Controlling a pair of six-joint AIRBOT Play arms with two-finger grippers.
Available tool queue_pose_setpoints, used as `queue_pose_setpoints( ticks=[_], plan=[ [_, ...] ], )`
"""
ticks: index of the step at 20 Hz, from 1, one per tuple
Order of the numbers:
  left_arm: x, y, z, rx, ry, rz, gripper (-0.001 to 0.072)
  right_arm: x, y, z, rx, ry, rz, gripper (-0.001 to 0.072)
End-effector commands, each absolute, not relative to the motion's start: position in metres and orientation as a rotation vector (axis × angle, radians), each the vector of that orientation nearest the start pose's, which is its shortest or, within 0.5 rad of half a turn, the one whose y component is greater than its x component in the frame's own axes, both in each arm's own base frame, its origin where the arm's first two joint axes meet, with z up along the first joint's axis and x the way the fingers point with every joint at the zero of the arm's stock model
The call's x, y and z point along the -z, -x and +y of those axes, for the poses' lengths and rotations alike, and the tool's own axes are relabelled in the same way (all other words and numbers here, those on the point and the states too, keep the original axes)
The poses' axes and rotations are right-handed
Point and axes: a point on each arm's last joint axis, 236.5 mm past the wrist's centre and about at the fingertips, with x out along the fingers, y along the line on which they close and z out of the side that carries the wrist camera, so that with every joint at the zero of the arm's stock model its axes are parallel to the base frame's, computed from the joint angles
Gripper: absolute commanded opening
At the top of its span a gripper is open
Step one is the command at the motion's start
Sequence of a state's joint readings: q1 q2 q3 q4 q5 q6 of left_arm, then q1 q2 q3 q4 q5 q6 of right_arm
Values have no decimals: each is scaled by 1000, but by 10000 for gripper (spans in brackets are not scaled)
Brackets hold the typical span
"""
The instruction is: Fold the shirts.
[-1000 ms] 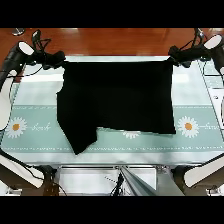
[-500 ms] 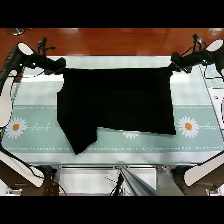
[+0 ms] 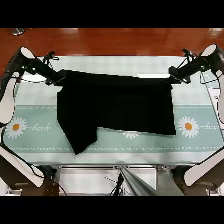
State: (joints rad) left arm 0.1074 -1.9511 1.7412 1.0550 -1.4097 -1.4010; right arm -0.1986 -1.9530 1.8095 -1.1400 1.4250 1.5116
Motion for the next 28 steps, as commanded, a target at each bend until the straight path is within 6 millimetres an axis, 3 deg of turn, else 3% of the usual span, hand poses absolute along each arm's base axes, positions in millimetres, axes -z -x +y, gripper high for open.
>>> queue_pose_setpoints(
  ticks=[1,4,5,6,7,9,12,14,15,17,19,21,23,26,28],
  plan=[
    [76,-460,-67,397,427,1582,31,71,-472,6,-172,-489,1568,26],
    [74,-449,-64,405,440,1626,31,70,-462,7,-172,-494,1614,43],
    [73,-446,-63,399,450,1640,67,70,-459,8,-172,-498,1625,198],
    [72,-442,-62,382,473,1663,293,69,-456,8,-166,-502,1640,492],
    [70,-435,-63,383,481,1696,712,66,-451,7,-166,-505,1659,633],
    [64,-423,-53,327,466,1744,708,51,-442,-7,-138,-488,1665,633],
    [37,-407,-27,256,382,1747,708,7,-428,-49,-17,-363,1589,632],
    [25,-375,6,129,340,1770,707,-8,-399,-78,100,-272,1566,632],
    [25,-348,23,74,304,1800,707,-8,-386,-80,113,-272,1541,632],
    [35,-296,42,-26,370,1806,707,4,-361,-64,96,-367,1454,632],
    [51,-266,34,-55,556,1675,707,17,-338,-25,-9,-507,1341,632],
    [55,-258,7,19,774,1492,707,26,-315,7,-85,-625,1254,632],
    [61,-249,-11,49,914,1405,707,33,-292,22,-116,-655,1248,632],
    [81,-230,-30,99,924,1448,707,28,-282,32,-145,-670,1259,632],
    [84,-238,-40,119,940,1417,707,25,-281,37,-163,-695,1260,632]
  ],
)
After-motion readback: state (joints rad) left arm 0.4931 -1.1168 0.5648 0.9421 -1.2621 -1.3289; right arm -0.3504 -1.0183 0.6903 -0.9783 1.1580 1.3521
